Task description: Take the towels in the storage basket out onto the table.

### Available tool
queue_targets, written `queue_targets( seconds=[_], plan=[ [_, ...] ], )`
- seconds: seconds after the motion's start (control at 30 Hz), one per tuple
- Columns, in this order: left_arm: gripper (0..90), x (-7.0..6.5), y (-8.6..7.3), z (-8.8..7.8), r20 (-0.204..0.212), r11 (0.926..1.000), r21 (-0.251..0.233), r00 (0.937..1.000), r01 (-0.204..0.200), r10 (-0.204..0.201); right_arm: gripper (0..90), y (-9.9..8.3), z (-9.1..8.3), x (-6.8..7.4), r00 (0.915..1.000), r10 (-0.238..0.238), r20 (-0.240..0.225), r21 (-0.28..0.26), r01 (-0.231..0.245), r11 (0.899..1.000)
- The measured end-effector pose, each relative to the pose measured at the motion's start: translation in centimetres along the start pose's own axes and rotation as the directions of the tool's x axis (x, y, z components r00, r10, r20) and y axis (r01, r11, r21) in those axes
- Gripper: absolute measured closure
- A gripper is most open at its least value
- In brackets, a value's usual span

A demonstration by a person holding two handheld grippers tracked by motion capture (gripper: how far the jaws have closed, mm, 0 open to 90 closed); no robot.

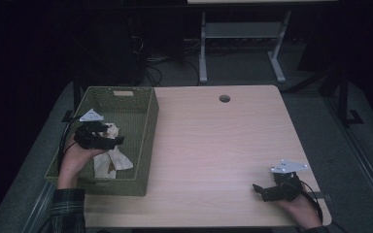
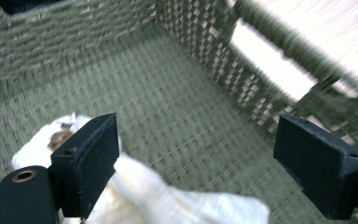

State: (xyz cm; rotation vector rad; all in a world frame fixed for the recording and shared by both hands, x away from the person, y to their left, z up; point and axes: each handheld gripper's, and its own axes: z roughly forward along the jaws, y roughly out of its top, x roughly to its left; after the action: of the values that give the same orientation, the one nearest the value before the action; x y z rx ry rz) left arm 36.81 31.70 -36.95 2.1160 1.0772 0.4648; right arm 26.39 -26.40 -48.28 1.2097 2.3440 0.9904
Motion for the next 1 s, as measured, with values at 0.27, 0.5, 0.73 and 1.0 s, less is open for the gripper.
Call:
queue_targets(
  seconds=[0.27,0.5,0.73,1.0],
  plan=[
    [13.3,1.4,-1.6,2.0,-0.033,0.9939,0.108,0.9993,0.023,-0.019,2.7,0.0,0.0,0.0,1.0000,0.000,0.000,0.000,0.000,1.000],
    [13.3,1.9,-2.2,3.0,-0.059,0.9836,0.176,0.9978,0.039,-0.028,2.6,0.0,0.0,0.0,1.0000,0.000,0.000,0.000,0.000,1.000],
    [13.3,2.0,-3.1,4.2,-0.081,0.9479,0.311,0.9956,0.070,-0.047,2.7,0.0,0.0,0.0,1.0000,-0.001,0.000,0.000,0.001,1.000],
    [13.7,2.1,-3.5,4.9,-0.082,0.9273,0.363,0.9943,0.093,-0.067,2.7,0.0,0.0,0.0,1.0000,-0.002,0.000,-0.001,0.002,1.000]
  ],
)
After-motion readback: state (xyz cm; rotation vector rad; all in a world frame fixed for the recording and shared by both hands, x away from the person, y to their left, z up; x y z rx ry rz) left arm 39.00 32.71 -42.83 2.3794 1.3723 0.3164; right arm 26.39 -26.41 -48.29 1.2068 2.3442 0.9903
